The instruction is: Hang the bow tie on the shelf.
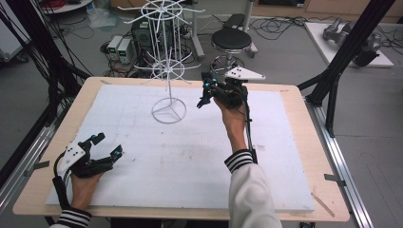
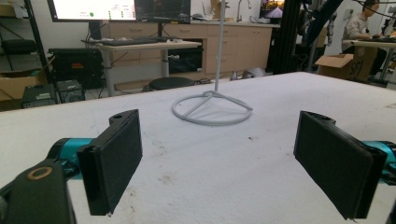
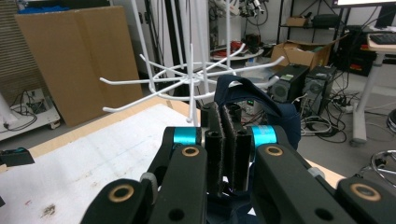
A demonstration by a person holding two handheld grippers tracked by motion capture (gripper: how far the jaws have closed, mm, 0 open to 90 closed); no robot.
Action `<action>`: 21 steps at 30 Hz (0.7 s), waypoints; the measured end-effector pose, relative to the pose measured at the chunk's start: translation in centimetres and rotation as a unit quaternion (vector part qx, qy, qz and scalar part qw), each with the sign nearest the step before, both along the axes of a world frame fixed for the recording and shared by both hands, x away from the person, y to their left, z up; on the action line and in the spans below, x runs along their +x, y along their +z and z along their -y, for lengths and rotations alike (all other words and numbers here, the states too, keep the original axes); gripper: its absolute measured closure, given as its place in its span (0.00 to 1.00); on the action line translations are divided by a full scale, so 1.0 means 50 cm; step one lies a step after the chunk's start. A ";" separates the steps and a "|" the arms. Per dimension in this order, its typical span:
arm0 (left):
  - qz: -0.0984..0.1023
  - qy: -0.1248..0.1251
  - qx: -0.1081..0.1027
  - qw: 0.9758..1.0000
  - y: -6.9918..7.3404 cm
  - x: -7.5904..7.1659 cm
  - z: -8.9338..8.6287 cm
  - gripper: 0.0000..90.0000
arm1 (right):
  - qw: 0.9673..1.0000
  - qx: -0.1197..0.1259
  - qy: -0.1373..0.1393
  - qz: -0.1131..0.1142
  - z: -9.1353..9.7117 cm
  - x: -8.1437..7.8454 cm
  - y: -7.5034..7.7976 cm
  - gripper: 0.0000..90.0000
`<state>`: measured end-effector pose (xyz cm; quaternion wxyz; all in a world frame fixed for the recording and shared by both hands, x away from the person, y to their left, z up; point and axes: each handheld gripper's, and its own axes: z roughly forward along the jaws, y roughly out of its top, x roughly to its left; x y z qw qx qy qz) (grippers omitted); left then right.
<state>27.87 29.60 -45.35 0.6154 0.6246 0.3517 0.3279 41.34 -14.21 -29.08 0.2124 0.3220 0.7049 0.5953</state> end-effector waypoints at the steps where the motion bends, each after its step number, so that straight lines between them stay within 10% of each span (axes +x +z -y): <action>1: 0.000 0.000 0.000 1.000 0.000 0.000 0.000 0.17 | 1.000 0.001 0.003 0.000 -0.008 0.001 0.003 0.98; 21: -0.001 -0.001 -0.001 1.000 0.000 0.000 0.000 0.17 | 1.000 0.003 0.020 -0.002 -0.071 0.007 0.017 0.98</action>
